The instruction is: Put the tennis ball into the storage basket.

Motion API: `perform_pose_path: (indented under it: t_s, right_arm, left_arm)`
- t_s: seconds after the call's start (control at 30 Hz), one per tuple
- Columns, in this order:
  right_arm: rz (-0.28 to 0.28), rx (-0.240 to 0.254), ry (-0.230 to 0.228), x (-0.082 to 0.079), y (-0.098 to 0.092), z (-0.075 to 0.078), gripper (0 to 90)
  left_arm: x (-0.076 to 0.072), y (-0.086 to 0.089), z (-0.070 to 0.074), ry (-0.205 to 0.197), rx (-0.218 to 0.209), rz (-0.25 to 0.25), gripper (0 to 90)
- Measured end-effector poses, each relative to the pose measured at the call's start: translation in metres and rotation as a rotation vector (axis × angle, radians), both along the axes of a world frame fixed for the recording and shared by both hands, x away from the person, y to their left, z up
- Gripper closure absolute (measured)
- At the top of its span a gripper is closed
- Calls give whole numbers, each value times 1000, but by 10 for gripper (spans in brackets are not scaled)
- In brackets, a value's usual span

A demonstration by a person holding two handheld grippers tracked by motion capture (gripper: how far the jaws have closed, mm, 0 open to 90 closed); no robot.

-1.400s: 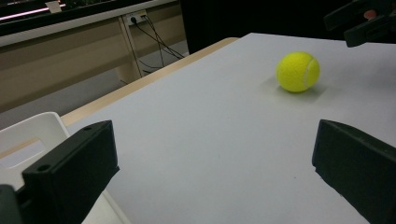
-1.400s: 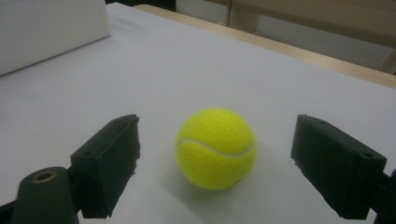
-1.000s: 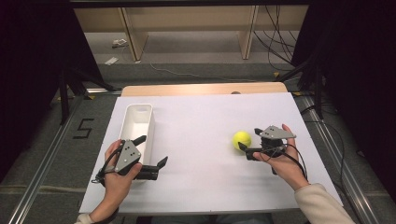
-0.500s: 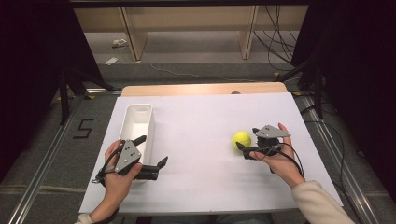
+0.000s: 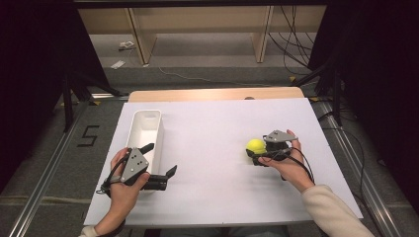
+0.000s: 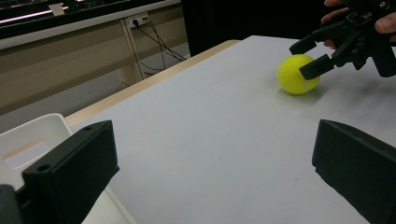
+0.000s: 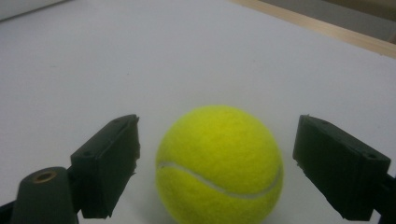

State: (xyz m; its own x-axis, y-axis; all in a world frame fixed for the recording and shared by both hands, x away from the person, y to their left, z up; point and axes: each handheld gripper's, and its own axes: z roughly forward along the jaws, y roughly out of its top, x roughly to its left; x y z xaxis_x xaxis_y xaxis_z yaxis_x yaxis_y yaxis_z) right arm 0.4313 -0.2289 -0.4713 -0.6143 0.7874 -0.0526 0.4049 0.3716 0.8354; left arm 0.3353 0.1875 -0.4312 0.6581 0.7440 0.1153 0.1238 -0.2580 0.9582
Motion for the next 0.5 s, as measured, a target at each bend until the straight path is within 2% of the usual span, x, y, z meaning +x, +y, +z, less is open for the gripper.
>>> perform_pose_path:
  t_s: [0.17, 0.3, 0.5]
  right_arm:
    - [4, -14, 19, 2, 0, -5, 154]
    - [8, -5, 34, 5, 0, -7, 155]
    - [11, -29, 49, 7, 2, -12, 156]
  left_arm:
    - [0, 0, 0, 2, 0, 0, 0]
    - [0, 0, 0, 0, 2, -1, 0]
    - [0, 0, 0, 2, -1, -2, 0]
